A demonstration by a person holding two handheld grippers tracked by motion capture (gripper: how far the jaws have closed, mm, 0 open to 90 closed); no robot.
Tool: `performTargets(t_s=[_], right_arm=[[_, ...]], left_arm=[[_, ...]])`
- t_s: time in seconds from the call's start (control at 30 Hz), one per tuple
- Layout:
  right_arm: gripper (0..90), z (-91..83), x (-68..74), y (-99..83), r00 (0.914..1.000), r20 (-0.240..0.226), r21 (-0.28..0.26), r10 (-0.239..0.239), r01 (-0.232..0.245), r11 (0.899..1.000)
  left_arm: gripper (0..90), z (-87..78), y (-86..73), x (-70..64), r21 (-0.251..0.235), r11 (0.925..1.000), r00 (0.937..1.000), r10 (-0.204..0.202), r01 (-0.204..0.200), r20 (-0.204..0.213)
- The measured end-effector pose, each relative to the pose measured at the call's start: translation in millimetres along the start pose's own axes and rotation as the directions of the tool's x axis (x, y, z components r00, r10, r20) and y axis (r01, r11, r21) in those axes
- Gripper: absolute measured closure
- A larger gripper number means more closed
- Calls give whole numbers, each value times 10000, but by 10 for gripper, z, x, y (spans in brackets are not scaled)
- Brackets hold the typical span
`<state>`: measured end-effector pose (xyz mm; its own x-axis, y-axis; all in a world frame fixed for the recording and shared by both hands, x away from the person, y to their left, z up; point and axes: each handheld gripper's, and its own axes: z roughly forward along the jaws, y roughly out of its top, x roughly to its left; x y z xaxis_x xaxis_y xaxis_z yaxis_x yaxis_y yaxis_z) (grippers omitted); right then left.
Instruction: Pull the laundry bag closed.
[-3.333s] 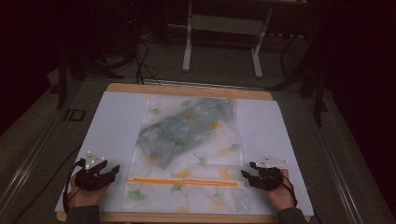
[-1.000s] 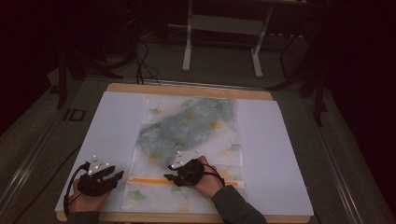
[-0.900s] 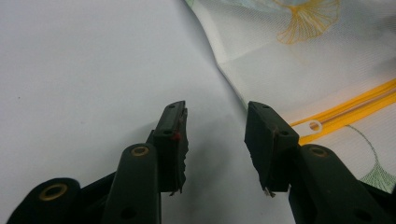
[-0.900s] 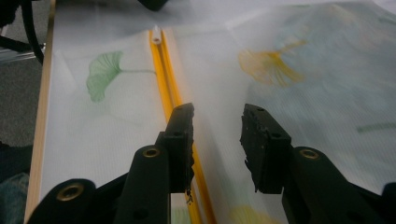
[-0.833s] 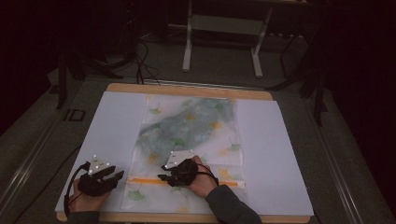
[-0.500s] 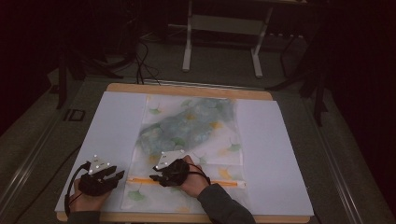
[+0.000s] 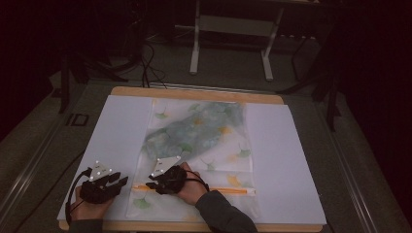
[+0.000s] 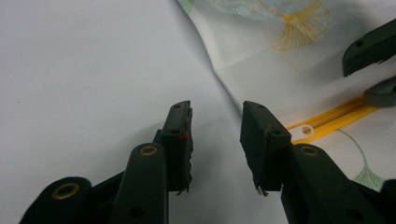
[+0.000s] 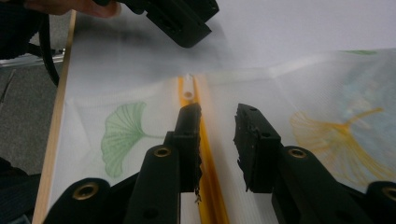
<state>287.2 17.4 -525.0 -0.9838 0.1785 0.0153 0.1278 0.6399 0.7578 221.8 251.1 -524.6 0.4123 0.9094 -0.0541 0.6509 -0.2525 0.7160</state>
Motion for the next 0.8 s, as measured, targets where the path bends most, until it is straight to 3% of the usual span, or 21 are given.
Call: performTargets(t_s=[0.47,0.8], right_arm=[[737,251,80,117,9995,-294,304,-76,85,9995],[790,402,73,159,9992,-399,683,-91,118,9976]], left_arm=[[637,-29,-14,12,-39,10000,10000,19,-19,-66],[636,-30,-21,-6,-12,9999,9998,121,-121,181]])
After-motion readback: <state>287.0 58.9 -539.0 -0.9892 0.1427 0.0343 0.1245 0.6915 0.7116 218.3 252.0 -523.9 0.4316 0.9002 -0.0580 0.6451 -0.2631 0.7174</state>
